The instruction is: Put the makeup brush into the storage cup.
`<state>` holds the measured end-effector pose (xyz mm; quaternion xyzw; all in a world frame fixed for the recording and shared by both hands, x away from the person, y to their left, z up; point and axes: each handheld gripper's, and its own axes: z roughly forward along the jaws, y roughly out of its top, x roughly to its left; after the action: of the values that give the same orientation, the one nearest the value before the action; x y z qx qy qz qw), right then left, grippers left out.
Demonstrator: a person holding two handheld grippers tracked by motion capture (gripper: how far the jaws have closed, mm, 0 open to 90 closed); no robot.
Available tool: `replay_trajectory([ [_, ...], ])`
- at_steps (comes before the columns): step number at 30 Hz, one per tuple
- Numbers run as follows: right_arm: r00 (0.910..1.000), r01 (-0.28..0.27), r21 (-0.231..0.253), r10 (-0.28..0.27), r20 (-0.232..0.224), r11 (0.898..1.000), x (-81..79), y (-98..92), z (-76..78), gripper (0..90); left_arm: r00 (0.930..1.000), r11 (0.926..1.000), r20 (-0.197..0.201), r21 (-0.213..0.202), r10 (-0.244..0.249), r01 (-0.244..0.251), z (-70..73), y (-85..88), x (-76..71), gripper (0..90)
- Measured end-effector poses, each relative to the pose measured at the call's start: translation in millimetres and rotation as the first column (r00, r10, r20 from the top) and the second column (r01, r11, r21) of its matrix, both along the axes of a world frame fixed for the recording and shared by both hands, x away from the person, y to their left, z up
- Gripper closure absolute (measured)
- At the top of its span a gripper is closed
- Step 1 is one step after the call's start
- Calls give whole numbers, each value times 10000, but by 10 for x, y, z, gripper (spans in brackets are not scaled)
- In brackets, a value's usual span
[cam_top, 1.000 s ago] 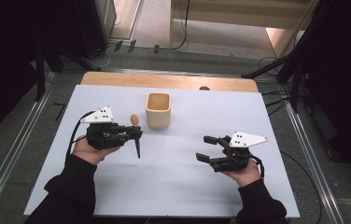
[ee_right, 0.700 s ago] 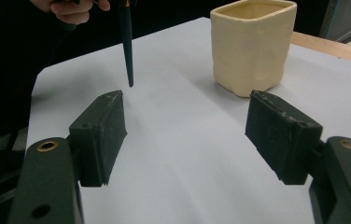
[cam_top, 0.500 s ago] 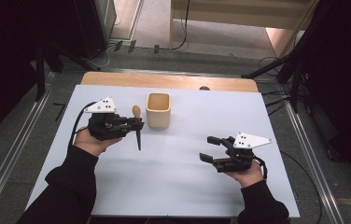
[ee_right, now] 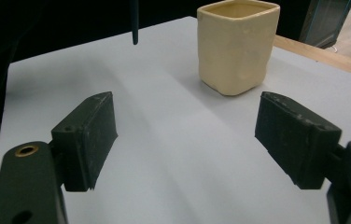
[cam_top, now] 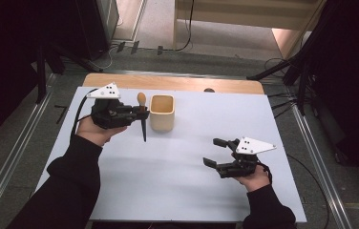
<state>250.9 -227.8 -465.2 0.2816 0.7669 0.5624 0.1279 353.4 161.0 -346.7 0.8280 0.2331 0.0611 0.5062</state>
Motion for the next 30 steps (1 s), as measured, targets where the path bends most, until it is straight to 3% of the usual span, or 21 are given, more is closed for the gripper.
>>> replay_trajectory([
  [17,9999,-64,10,64,-156,10000,6,16,-11,194,9994,9997,248,-11,225,-224,277,-107,272,777],
  [30,9998,-74,-16,73,-187,10000,12,13,-14,194,9978,9986,431,134,501,-507,373,-271,512,776],
])
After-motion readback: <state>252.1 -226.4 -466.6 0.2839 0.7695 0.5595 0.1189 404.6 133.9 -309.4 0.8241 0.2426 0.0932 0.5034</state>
